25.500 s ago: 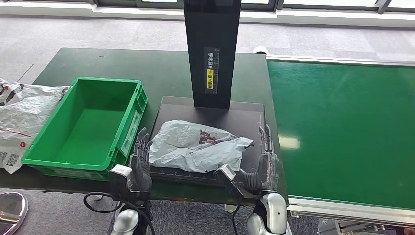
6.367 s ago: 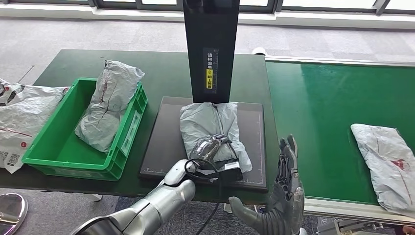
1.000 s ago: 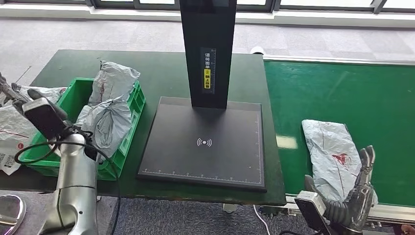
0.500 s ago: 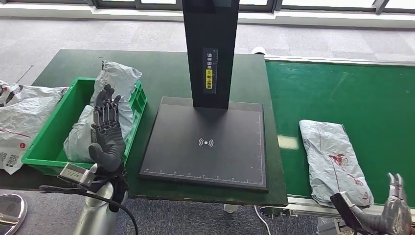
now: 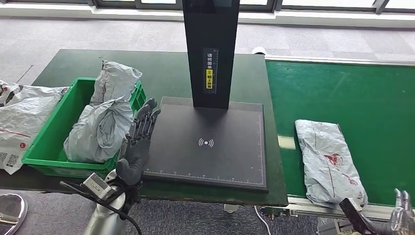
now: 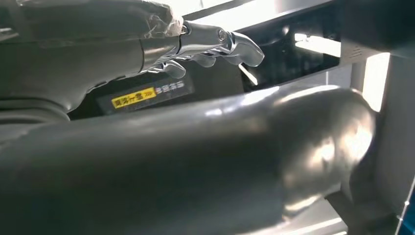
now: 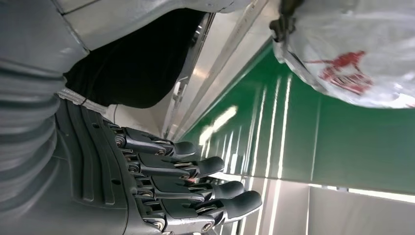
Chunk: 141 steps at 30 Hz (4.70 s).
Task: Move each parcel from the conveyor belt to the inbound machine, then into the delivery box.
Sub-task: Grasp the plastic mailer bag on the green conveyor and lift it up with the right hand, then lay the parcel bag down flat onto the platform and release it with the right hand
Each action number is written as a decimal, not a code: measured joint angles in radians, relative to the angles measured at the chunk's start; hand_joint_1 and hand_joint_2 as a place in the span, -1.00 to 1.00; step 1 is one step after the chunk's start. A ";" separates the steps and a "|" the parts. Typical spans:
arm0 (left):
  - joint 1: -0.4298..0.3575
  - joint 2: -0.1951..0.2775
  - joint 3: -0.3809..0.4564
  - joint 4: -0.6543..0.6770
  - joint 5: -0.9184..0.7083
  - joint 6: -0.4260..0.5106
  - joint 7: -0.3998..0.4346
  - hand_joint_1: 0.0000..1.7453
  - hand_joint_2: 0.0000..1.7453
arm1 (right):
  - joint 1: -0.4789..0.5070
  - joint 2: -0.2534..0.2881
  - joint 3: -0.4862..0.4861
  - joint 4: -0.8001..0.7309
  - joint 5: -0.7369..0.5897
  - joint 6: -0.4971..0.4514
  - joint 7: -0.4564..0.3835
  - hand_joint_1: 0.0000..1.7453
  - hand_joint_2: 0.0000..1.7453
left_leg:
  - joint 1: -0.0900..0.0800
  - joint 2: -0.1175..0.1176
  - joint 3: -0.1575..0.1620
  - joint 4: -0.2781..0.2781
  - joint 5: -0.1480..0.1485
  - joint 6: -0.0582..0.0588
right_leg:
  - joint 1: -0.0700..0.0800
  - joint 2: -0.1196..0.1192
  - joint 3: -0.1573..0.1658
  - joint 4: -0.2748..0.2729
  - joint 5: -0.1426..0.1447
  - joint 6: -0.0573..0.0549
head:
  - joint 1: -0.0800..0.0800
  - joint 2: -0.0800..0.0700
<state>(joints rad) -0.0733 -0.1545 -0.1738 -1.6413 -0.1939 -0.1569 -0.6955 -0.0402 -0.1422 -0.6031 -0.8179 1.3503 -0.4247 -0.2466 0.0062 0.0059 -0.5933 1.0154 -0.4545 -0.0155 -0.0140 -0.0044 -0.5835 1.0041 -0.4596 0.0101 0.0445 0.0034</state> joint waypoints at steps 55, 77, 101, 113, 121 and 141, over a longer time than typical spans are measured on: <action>0.092 -0.051 -0.026 0.100 -0.109 0.119 0.016 -1.00 -1.00 | -0.399 0.062 0.285 0.459 0.066 0.079 0.047 1.00 1.00 | 0.000 -0.002 -0.001 0.000 0.003 0.000 | 0.000 -0.001 0.000 0.001 0.001 0.000 | 0.000 0.000; 0.111 -0.051 -0.025 0.090 -0.103 0.124 0.023 -1.00 -1.00 | -0.373 0.082 0.304 0.413 -0.009 -0.187 -0.014 1.00 1.00 | 0.000 -0.003 -0.001 0.000 0.003 0.000 | 0.000 -0.002 0.000 0.001 0.001 0.000 | 0.000 0.000; 0.123 -0.077 0.013 0.077 -0.024 0.097 0.003 -1.00 -1.00 | 0.214 0.281 0.652 -0.848 -0.015 -0.278 -0.087 1.00 1.00 | 0.002 -0.008 -0.002 0.000 0.001 -0.002 | 0.002 -0.008 0.001 0.001 -0.003 -0.001 | 0.000 0.000; 0.068 -0.089 0.020 0.145 0.006 0.070 0.004 -1.00 -1.00 | 0.076 0.280 0.860 -0.574 -0.211 -0.230 -0.020 1.00 1.00 | 0.003 -0.005 -0.001 -0.001 0.002 -0.002 | 0.003 -0.006 0.001 0.001 -0.002 -0.002 | 0.000 0.000; 0.052 -0.098 0.020 0.177 0.021 0.070 0.006 -1.00 -1.00 | -0.085 0.293 0.847 -0.224 -0.319 -0.198 -0.087 1.00 1.00 | 0.003 -0.005 -0.002 0.000 0.003 -0.002 | 0.003 -0.006 0.001 0.001 -0.001 -0.002 | 0.000 0.000; 0.108 -0.114 0.020 0.139 -0.004 0.136 -0.001 -1.00 -1.00 | -0.307 0.319 0.744 0.237 -0.437 -0.215 -0.203 -1.00 1.00 | 0.003 -0.006 -0.002 0.000 0.003 -0.002 | 0.003 -0.006 0.000 0.001 -0.001 -0.002 | 0.000 0.000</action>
<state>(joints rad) 0.0343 -0.2686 -0.1541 -1.5024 -0.1976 -0.0208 -0.6968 -0.3471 0.1770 0.1413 -0.5808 0.9135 -0.6393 -0.4498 0.0088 0.0003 -0.5955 1.0151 -0.4516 -0.0170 -0.0111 -0.0102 -0.5834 1.0051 -0.4605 0.0086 0.0443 0.0034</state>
